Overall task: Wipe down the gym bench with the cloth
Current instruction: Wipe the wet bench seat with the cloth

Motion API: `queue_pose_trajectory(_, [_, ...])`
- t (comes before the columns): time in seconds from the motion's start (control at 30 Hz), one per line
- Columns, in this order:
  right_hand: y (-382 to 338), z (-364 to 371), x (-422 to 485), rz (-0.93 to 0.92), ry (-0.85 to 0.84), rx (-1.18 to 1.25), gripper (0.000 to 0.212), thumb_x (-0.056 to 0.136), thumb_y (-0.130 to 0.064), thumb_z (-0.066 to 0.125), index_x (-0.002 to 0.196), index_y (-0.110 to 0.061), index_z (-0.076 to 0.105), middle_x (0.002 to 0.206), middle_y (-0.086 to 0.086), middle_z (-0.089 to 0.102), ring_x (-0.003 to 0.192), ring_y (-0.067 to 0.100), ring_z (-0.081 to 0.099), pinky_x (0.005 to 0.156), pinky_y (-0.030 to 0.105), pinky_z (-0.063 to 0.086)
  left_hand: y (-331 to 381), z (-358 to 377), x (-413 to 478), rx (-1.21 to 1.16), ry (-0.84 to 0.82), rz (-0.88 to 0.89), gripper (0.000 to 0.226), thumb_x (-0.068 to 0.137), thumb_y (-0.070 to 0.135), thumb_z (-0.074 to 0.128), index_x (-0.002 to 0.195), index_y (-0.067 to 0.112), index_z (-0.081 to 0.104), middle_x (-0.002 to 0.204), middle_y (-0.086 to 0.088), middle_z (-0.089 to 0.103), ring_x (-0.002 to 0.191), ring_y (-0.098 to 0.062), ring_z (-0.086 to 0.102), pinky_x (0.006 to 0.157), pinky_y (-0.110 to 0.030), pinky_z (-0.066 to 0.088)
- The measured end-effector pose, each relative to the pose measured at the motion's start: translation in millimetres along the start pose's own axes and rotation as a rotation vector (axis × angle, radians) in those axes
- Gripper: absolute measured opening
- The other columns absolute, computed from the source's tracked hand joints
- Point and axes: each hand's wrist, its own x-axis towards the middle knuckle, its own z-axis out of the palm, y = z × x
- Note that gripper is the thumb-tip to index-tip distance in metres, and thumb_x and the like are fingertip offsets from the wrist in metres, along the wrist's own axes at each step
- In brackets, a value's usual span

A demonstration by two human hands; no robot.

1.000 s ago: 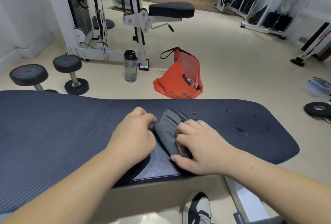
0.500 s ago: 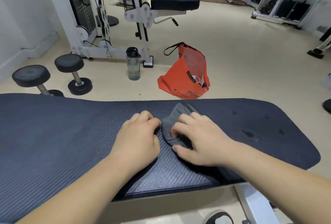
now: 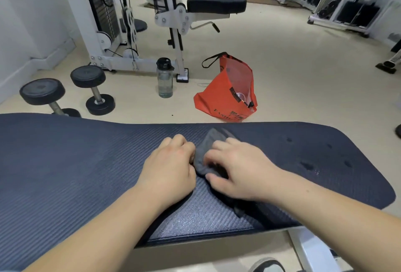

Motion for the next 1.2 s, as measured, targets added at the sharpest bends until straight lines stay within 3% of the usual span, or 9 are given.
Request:
queue_pose_trajectory(0.07, [7.1, -5.6, 1.9, 0.047, -0.028, 0.005, 0.044, 0.081, -0.058, 0.04, 0.106, -0.033, 0.066, 0.102, -0.007, 0.063, 0.101, 0.023, 0.058, 0.082, 0.037, 0.05, 1.7, -0.6, 0.2, 0.0, 0.002, -0.016, 0.013, 0.085, 0.025, 0.05, 0.097, 0.028, 0.055, 0.108, 0.007, 0.05, 0.107, -0.02, 0.047, 0.084, -0.039, 0.049])
queue_pose_trajectory(0.2, [55.5, -6.2, 17.6, 0.419, 0.041, -0.065, 0.037, 0.092, -0.05, 0.048, 0.116, -0.026, 0.064, 0.115, 0.001, 0.062, 0.116, 0.028, 0.056, 0.09, 0.04, 0.047, 1.3, 0.3, -0.8, 0.01, -0.002, 0.004, 0.023, 0.088, 0.024, 0.049, 0.108, 0.031, 0.058, 0.113, 0.01, 0.05, 0.11, -0.018, 0.046, 0.084, -0.035, 0.048])
queue_pose_trajectory(0.27, [61.6, -3.9, 20.9, 0.495, 0.02, -0.105, 0.04, 0.093, -0.051, 0.048, 0.12, -0.024, 0.06, 0.121, 0.004, 0.06, 0.119, 0.031, 0.053, 0.092, 0.042, 0.046, 0.2, 0.4, -0.5, 0.0, -0.003, 0.003, 0.024, 0.087, 0.024, 0.048, 0.108, 0.032, 0.058, 0.112, 0.011, 0.049, 0.109, -0.017, 0.046, 0.083, -0.037, 0.05])
queue_pose_trajectory(0.37, [38.7, -2.4, 15.5, 0.373, -0.015, -0.136, 0.043, 0.089, -0.053, 0.05, 0.118, -0.023, 0.058, 0.119, 0.003, 0.06, 0.116, 0.032, 0.055, 0.092, 0.043, 0.047, -2.5, 2.1, 1.1, -0.017, 0.013, 0.002, 0.023, 0.086, 0.024, 0.048, 0.104, 0.033, 0.059, 0.11, 0.012, 0.05, 0.108, -0.017, 0.048, 0.083, -0.039, 0.053])
queue_pose_trajectory(0.53, [19.9, -0.7, -24.4, 0.068, -0.031, -0.026, 0.034, 0.082, -0.047, 0.045, 0.104, -0.029, 0.063, 0.098, -0.006, 0.063, 0.095, 0.025, 0.057, 0.079, 0.039, 0.047, -4.1, 6.5, 1.4, 0.004, 0.053, 0.008, 0.023, 0.083, 0.025, 0.049, 0.102, 0.033, 0.061, 0.107, 0.012, 0.053, 0.104, -0.018, 0.05, 0.08, -0.04, 0.054])
queue_pose_trajectory(0.77, [62.6, -24.5, -103.2, 0.24, -0.159, 0.072, 0.029, 0.077, -0.049, 0.053, 0.1, -0.035, 0.063, 0.095, -0.013, 0.062, 0.097, 0.015, 0.049, 0.079, 0.03, 0.038, 23.9, 2.4, 16.0, 0.175, -0.03, 0.023, 0.027, 0.087, 0.026, 0.049, 0.112, 0.03, 0.06, 0.111, 0.007, 0.052, 0.112, -0.018, 0.051, 0.079, -0.037, 0.052])
queue_pose_trajectory(0.87, [86.5, -21.3, -130.3, 0.373, -0.077, 0.085, 0.034, 0.077, -0.053, 0.045, 0.101, -0.037, 0.062, 0.094, -0.015, 0.057, 0.099, 0.014, 0.049, 0.086, 0.034, 0.043, 59.8, 11.0, 33.6, 0.159, -0.059, 0.108, 0.025, 0.087, 0.026, 0.049, 0.109, 0.028, 0.061, 0.112, 0.006, 0.052, 0.113, -0.019, 0.05, 0.082, -0.037, 0.051])
queue_pose_trajectory(1.03, [130.7, -15.0, -130.5, 0.65, 0.047, 0.016, 0.031, 0.092, -0.049, 0.053, 0.117, -0.034, 0.064, 0.11, -0.004, 0.058, 0.112, 0.027, 0.051, 0.094, 0.042, 0.046, 117.9, 33.2, 60.5, 0.127, -0.1, 0.244, 0.023, 0.089, 0.03, 0.047, 0.105, 0.023, 0.064, 0.115, 0.004, 0.054, 0.114, -0.02, 0.052, 0.084, -0.042, 0.055])
queue_pose_trajectory(1.2, [109.4, -13.2, -130.4, 0.285, -0.03, 0.11, 0.042, 0.081, -0.058, 0.039, 0.107, -0.036, 0.065, 0.102, -0.009, 0.06, 0.101, 0.022, 0.053, 0.086, 0.039, 0.045, 123.2, 43.0, 68.5, 0.233, -0.113, 0.239, 0.03, 0.09, 0.04, 0.045, 0.102, 0.025, 0.068, 0.105, 0.006, 0.056, 0.111, -0.019, 0.055, 0.083, -0.039, 0.055])
